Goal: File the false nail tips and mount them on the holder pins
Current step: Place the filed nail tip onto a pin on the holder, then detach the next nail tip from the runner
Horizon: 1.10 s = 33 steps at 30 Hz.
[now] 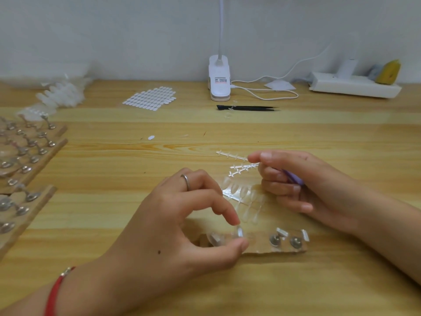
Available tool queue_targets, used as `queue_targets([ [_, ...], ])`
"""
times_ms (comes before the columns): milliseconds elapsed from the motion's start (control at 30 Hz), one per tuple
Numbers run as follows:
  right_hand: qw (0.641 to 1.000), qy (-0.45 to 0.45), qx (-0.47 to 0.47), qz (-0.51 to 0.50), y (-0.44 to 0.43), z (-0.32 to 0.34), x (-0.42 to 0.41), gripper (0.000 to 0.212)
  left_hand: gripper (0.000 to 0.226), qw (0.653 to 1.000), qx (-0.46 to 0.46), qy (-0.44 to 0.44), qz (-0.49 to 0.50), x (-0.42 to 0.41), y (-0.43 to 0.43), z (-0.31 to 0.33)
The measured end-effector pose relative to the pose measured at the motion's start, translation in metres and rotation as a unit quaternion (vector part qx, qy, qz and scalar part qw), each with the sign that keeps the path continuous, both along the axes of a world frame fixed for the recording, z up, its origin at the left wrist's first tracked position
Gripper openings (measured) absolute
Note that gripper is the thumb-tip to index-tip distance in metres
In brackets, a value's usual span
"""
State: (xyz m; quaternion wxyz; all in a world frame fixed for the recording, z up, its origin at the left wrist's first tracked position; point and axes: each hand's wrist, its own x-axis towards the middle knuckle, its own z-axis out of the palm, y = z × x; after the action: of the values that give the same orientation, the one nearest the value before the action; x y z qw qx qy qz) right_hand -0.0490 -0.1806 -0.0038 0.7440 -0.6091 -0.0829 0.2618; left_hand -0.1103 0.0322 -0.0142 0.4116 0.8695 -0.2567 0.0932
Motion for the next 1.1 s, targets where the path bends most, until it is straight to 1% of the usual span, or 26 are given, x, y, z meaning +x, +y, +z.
queue_targets([
  [167,1.000,-0.004,0.000,0.004,0.000,-0.001,0.000,0.013,0.018,1.000,-0.009,0.007,-0.002,0.000,0.000,0.001],
  [300,1.000,-0.002,0.001,0.005,0.000,-0.001,0.000,0.017,0.018,1.000,-0.001,0.012,-0.007,0.001,-0.001,-0.001],
  [667,1.000,-0.001,0.002,0.003,-0.001,-0.003,0.001,0.015,0.019,1.000,0.015,0.008,-0.005,0.002,0.000,-0.001],
  [733,1.000,-0.005,-0.011,-0.002,-0.001,0.000,0.000,0.016,0.019,1.000,0.029,0.004,-0.005,0.003,0.000,0.000],
  [800,0.997,-0.039,-0.067,-0.017,-0.002,0.008,-0.001,0.021,0.019,0.999,0.044,0.000,-0.006,0.003,0.001,0.001],
  [833,0.988,-0.086,-0.127,-0.030,-0.003,0.012,-0.002,0.027,0.019,0.999,0.048,0.000,-0.006,0.003,0.001,0.002],
  [867,0.965,-0.156,-0.205,-0.045,-0.005,0.015,-0.002,0.031,0.019,0.999,0.051,0.002,-0.005,0.003,0.001,0.002],
  [933,0.881,-0.303,-0.359,-0.061,-0.006,0.016,-0.004,0.032,0.019,0.999,0.054,0.005,-0.002,0.002,0.000,0.001],
  [967,0.845,-0.335,-0.414,-0.053,-0.005,0.015,-0.006,0.033,0.019,0.998,0.055,0.004,-0.002,0.002,0.000,0.001],
  [1000,0.825,-0.342,-0.448,-0.038,-0.003,0.012,-0.008,0.036,0.020,0.999,0.054,0.006,-0.003,0.001,-0.001,0.001],
  [1033,0.817,-0.337,-0.467,-0.021,-0.001,0.009,-0.010,0.039,0.022,0.999,0.048,0.013,-0.005,0.001,-0.001,0.002],
  [1100,0.818,-0.319,-0.478,-0.009,0.001,0.004,-0.011,0.037,0.032,0.999,-0.002,0.045,-0.001,0.003,0.001,0.005],
])
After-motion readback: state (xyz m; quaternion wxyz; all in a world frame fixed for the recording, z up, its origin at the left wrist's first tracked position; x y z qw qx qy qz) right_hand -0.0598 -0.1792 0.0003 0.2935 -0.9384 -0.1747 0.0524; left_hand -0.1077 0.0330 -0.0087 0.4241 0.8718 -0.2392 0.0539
